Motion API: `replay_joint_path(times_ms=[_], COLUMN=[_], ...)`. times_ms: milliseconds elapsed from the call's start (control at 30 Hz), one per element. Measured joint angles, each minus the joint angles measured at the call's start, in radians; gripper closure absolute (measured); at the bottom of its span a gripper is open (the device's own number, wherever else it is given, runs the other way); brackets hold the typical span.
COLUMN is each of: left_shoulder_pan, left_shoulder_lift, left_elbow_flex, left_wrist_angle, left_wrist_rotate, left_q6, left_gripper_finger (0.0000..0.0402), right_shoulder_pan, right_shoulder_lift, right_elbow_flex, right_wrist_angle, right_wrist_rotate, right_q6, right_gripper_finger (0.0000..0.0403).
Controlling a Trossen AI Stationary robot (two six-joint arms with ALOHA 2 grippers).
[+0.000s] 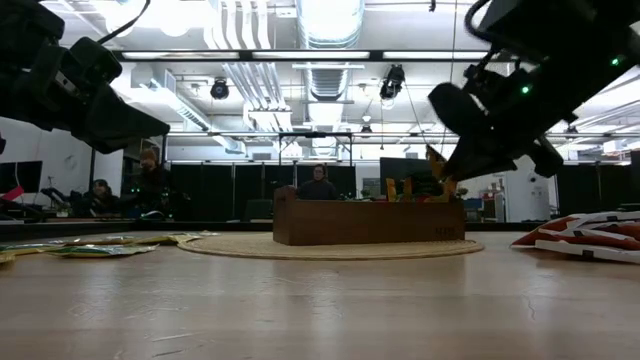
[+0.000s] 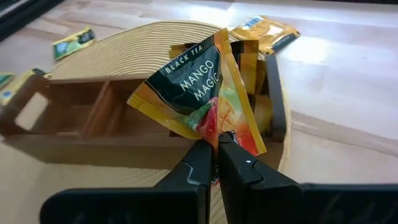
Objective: Pick & Place Tea
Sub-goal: Put the orange tea bag into the right section of the wooden organizer
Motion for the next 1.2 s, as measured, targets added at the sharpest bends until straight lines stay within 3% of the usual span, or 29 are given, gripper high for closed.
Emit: replay_joint_path(times_ms=[500,1000,1200], left_shoulder_pan=[0.000,0.000,0.000], left_shoulder_lift=[0.011,0.017,0.017], left_elbow_flex=[0.000,0.000,0.000], left_wrist_angle=[0.000,0.000,0.000], left_wrist_rotate=[0.000,0.000,0.000], left_q6=[0.000,0.000,0.000], left_gripper_finger=[0.0402,0.0402,0.0402], right_shoulder_pan=[-0.123,-0.139,-0.145], right_shoulder_lift=[0.144,0.204,0.203], right_elbow_flex=[0.088,0.130,0.130], right_wrist_angle=[0.011,0.031,0.029], right_wrist_rotate=[0.055,0.063,0.062], right_q6=[0.042,-0.026,-0.023], right_gripper_finger=[0.0390,0.0389,0.0356])
